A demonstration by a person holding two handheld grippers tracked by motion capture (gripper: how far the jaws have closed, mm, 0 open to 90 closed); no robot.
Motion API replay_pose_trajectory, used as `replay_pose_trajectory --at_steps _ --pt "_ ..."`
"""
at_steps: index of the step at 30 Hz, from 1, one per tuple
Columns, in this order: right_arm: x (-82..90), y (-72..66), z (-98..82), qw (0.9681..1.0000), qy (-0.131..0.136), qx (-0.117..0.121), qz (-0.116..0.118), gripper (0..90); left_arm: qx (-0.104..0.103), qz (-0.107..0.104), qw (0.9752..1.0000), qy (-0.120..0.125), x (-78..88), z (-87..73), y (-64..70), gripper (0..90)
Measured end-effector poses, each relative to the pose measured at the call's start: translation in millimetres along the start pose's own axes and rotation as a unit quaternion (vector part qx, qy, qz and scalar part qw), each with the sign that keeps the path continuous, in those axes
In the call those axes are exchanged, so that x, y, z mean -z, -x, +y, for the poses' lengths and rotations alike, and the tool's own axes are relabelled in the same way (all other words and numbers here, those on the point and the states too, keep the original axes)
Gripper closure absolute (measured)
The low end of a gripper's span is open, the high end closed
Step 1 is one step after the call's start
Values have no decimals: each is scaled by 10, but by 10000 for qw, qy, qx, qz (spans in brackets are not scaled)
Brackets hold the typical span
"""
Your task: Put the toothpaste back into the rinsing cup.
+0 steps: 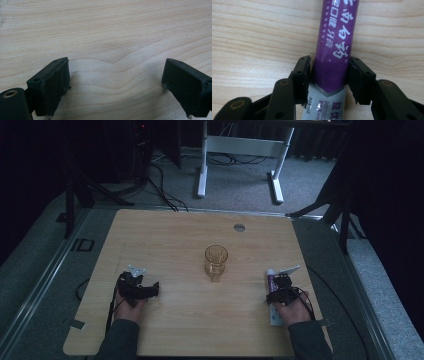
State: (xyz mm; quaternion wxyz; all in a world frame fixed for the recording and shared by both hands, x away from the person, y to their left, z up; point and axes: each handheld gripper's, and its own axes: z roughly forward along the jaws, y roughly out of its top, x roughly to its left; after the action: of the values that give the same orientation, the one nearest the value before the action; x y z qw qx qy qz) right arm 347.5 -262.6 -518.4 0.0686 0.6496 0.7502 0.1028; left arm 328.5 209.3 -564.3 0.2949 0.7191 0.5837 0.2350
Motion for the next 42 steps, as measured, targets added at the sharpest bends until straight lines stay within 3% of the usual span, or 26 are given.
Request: replay_pose_trajectory --at_steps 11,20,33,42 --pt "3 -11 8 9999 -12 36 -100 610 0 0 10000 0 0 0 0 83" --pt "52 56 -19 9998 192 -73 88 724 0 0 10000 0 0 0 0 82" --pt "116 108 -39 9988 488 -74 2 741 1 -1 10000 1 0 0 0 82" --pt "153 87 -16 9984 551 90 -18 741 2 -1 10000 3 0 0 0 83"
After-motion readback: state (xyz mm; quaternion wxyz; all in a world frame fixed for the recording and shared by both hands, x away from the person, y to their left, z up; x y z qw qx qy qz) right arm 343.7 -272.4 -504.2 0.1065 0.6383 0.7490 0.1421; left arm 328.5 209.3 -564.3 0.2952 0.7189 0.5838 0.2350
